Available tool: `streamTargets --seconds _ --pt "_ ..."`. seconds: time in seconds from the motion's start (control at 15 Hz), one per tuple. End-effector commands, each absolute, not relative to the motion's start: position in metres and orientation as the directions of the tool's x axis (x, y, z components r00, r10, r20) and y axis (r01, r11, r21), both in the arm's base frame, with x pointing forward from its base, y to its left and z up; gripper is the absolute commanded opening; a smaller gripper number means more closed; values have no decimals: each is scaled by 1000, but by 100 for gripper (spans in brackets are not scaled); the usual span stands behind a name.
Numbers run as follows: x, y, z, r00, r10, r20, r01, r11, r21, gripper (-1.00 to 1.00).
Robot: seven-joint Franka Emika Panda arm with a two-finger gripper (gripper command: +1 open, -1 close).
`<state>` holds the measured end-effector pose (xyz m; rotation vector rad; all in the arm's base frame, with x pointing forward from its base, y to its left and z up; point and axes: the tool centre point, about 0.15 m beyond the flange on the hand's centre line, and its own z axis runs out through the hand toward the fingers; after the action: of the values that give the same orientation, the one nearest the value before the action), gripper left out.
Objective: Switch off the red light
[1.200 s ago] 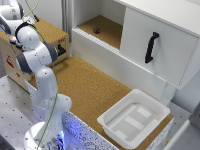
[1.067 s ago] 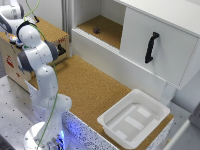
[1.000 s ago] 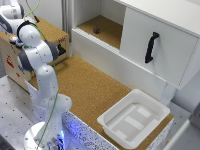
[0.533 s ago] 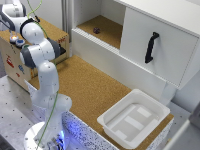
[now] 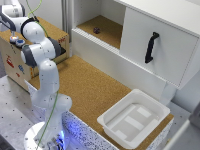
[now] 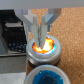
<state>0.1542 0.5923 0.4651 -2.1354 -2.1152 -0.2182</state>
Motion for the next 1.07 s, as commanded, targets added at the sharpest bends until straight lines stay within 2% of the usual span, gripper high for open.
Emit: streamTargets --seconds 0.0,0.2,0.27,0.33,0.4,0.47,0.67,1.0 --pt "153 613 444 14 998 55 997 -19 78 -100" --pt "152 606 451 31 997 77 996 -37 76 -100" --pt "152 604 463 42 994 98 996 -50 80 -100" --pt "153 601 482 49 990 128 991 -64 118 -100" --pt "156 598 499 74 985 154 991 -90 101 -100" --pt "159 595 516 95 978 184 990 -113 89 100" --pt "171 582 551 142 960 242 982 -167 85 100" --pt "194 556 563 264 926 269 960 -279 19 100"
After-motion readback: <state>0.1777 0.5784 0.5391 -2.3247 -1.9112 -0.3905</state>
